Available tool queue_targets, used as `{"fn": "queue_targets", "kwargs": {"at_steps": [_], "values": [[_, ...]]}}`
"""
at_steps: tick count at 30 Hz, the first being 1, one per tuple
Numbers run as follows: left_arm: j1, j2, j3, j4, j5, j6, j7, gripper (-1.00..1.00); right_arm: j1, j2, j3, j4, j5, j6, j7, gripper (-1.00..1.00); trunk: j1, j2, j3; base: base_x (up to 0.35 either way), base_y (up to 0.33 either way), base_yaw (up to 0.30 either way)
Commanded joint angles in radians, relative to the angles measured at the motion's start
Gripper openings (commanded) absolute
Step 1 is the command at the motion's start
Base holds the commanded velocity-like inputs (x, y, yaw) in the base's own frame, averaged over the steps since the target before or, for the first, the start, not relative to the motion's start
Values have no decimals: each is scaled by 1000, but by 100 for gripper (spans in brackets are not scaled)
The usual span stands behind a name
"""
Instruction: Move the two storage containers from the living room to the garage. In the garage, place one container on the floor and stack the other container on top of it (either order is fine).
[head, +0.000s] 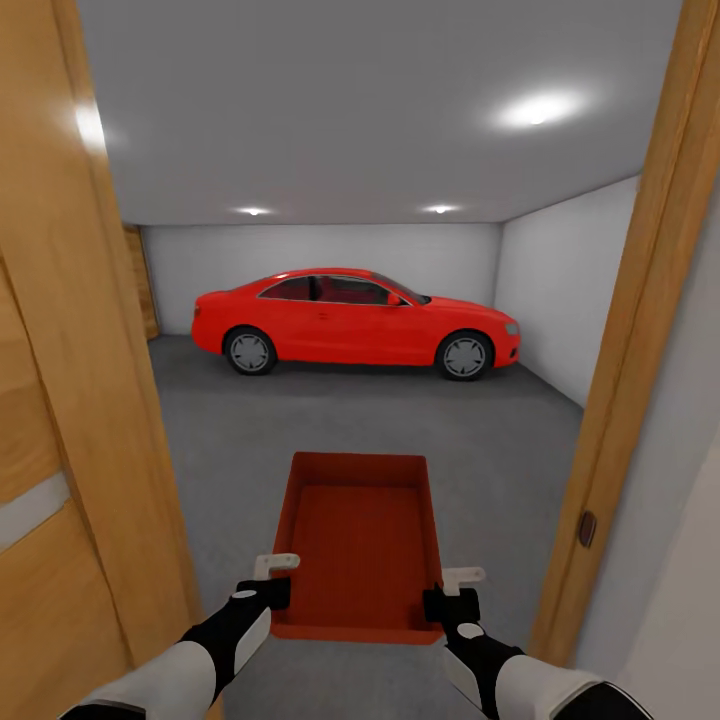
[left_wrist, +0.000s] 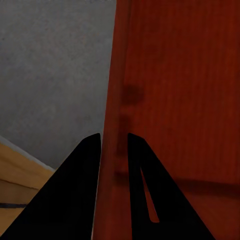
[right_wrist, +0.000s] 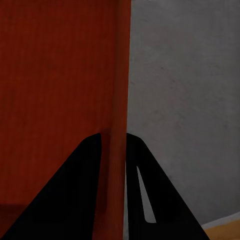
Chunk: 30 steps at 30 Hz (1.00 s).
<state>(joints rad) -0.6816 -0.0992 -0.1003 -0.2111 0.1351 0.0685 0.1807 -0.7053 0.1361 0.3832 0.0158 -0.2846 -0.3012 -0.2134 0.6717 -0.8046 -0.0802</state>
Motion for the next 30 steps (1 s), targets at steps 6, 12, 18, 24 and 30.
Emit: {"fn": "queue_targets", "kwargs": {"at_steps": [6, 12, 18, 24, 30], "values": [[-1, 5, 25, -3, -8, 6, 13, -100, 0, 0, -30, 1, 4, 1, 0, -100, 1, -1, -2, 291, 0, 0], [-1, 5, 25, -2, -8, 7, 13, -100, 0, 0, -30, 1, 4, 1, 0, -100, 1, -1, -2, 319, 0, 0], [-1, 5, 25, -2, -7, 7, 13, -100, 0, 0, -30, 1, 4, 1, 0, -100, 1, -1, -2, 321, 0, 0], [-1, 5, 25, -1, -8, 7, 13, -100, 0, 0, -30, 1, 4, 1, 0, -100, 1, -1, -2, 321, 0, 0], [-1, 5, 25, -1, -8, 7, 13, -100, -1, 0, -30, 1, 4, 1, 0, -100, 1, -1, -2, 321, 0, 0]]}}
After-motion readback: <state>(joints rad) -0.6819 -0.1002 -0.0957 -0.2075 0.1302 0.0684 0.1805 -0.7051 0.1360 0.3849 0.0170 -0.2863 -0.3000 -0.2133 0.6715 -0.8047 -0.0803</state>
